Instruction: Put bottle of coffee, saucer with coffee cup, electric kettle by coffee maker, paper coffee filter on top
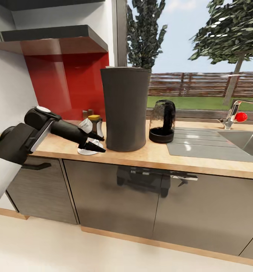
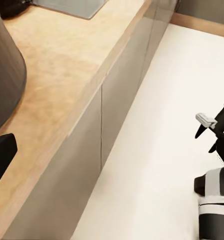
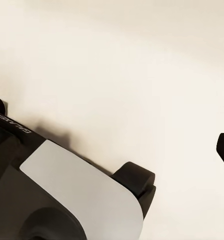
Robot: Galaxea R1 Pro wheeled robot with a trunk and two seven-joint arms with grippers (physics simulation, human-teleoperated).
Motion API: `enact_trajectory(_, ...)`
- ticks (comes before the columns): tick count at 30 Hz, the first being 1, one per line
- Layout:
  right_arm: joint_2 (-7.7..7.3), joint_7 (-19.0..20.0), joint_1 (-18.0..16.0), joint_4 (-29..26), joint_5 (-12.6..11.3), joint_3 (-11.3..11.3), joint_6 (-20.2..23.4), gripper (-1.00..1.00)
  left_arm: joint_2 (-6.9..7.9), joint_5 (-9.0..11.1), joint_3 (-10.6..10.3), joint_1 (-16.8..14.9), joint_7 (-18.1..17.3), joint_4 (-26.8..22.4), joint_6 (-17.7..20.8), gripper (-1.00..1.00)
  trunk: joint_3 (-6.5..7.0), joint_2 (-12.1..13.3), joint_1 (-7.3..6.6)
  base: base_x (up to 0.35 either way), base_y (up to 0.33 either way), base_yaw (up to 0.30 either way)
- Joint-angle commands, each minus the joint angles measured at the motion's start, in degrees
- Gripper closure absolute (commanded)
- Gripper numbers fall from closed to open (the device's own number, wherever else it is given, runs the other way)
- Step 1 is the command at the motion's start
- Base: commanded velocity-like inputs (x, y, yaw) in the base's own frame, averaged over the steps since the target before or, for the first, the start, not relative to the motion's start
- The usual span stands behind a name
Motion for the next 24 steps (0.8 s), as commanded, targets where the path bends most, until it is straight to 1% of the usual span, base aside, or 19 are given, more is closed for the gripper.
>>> enact_trajectory(1, 0.02, 0.2, -0.1, 0.2, -0.6, 0.5, -0.3, -1.0, -0.97, 2.8, -0.2, 1.8, 3.5, -1.0, 0.5, -1.0, -0.06, 0.0, -0.01, 0.0, 0.0, 0.0)
enact_trajectory(3, 0.02, 0.2, -0.1, 0.2, -0.6, 0.5, -0.3, -1.0, -1.99, 5.6, -0.2, 4.4, 7.3, -1.7, 0.1, -1.0, -0.06, 0.0, -0.01, 0.0, 0.0, 0.0)
enact_trajectory(4, 0.02, 0.2, -0.1, 0.2, -0.6, 0.5, -0.3, -1.0, -2.9, 8.4, -0.2, 7.4, 11.2, -2.2, -1.2, -1.0, -0.06, 0.0, -0.01, 0.0, 0.0, 0.0)
enact_trajectory(6, 0.02, 0.2, -0.1, 0.2, -0.6, 0.5, -0.3, -1.0, -3.52, 11.2, -0.2, 10.6, 14.8, -2.4, -3.8, -1.0, -0.06, 0.0, -0.01, 0.0, 0.0, 0.0)
enact_trajectory(7, 0.02, 0.2, -0.1, 0.2, -0.6, 0.5, -0.3, -1.0, -3.74, 12.5, -0.3, 12.1, 16.4, -2.4, -5.4, -1.0, -0.06, 0.0, -0.01, 0.0, 0.0, 0.0)
enact_trajectory(8, 0.02, 0.2, -0.1, 0.2, -0.6, 0.5, -0.3, -1.0, -4.06, 14.8, -0.5, 15.2, 18.9, -2.3, -8.9, -1.0, -0.06, 0.0, -0.01, 0.0, 0.0, 0.0)
enact_trajectory(10, 0.02, 0.2, -0.1, 0.2, -0.6, 0.5, -0.3, -1.0, -4.26, 16.4, -0.9, 18.3, 20.5, -1.9, -12.3, -1.0, -0.06, 0.0, -0.01, 0.0, 0.0, 0.0)
enact_trajectory(11, 0.02, 0.2, -0.1, 0.2, -0.6, 0.5, -0.3, -1.0, -4.39, 17.5, -1.4, 21.1, 21.5, -0.8, -15.1, -1.0, -0.06, 0.0, -0.01, 0.0, 0.0, 0.0)
enact_trajectory(13, 0.02, 0.2, -0.1, 0.2, -0.6, 0.5, -0.3, -1.0, -4.48, 18.2, -2.1, 23.2, 22.0, 1.0, -17.6, -1.0, -0.06, 0.0, -0.01, 0.0, 0.0, 0.0)
enact_trajectory(14, 0.02, 0.2, -0.1, 0.2, -0.6, 0.5, -0.3, -1.0, -4.53, 18.6, -3.1, 24.7, 22.3, 3.1, -20.0, -1.0, -0.06, 0.0, -0.01, 0.0, 0.0, 0.0)
enact_trajectory(15, 0.02, 0.2, -0.1, 0.2, -0.6, 0.5, -0.3, -1.0, -4.55, 18.8, -3.8, 25.2, 22.4, 4.2, -21.2, -1.0, -0.06, 0.0, -0.01, 0.0, 0.0, 0.0)
enact_trajectory(16, 0.03, 0.2, -0.1, 0.2, -0.6, 0.6, -0.3, -1.0, -4.58, 19.0, -5.5, 26.0, 22.5, 6.4, -23.9, -1.0, -0.06, 0.0, -0.01, 0.0, 0.0, 0.0)
enact_trajectory(17, 0.07, 0.2, -0.1, 0.2, -0.6, 0.6, -0.3, -1.0, -4.61, 19.4, -9.2, 28.2, 22.7, 11.5, -29.3, -1.0, -0.06, 0.0, -0.01, 0.0, 0.0, 0.0)
enact_trajectory(18, 0.07, 0.2, -0.1, 0.2, -0.6, 0.6, -0.3, -1.0, -4.61, 19.5, -10.4, 29.7, 22.7, 14.5, -32.0, -1.0, -0.06, 0.0, -0.01, 0.0, 0.0, 0.0)
enact_trajectory(19, 0.08, 0.2, -0.1, 0.2, -0.6, 0.6, -0.3, -1.0, -4.62, 19.6, -11.2, 31.1, 22.7, 17.7, -34.7, -1.0, -0.06, 0.0, -0.01, 0.0, 0.0, 0.0)
enact_trajectory(21, 0.09, 0.2, -0.1, 0.2, -0.6, 0.6, -0.3, -1.0, -4.69, 19.6, -11.8, 32.4, 22.5, 21.0, -37.2, -1.0, -0.06, 0.0, -0.01, 0.0, 0.0, 0.0)
enact_trajectory(22, 0.09, 0.2, -0.1, 0.2, -0.6, 0.6, -0.3, -1.0, -5.02, 19.6, -12.1, 33.4, 21.8, 24.6, -39.5, -1.0, -0.06, 0.0, -0.01, 0.0, 0.0, 0.0)
enact_trajectory(23, 0.08, 0.2, -0.1, 0.2, -0.6, 0.6, -0.3, -1.0, -5.31, 19.7, -12.2, 33.9, 21.3, 26.5, -40.5, -1.0, -0.06, 0.0, -0.01, 0.0, 0.0, 0.0)
enact_trajectory(24, 0.06, 0.2, -0.1, 0.2, -0.6, 0.6, -0.3, -1.0, -6.07, 19.7, -12.4, 34.7, 19.9, 31.2, -42.6, -1.0, -0.06, 0.0, -0.01, 0.0, 0.0, 0.0)
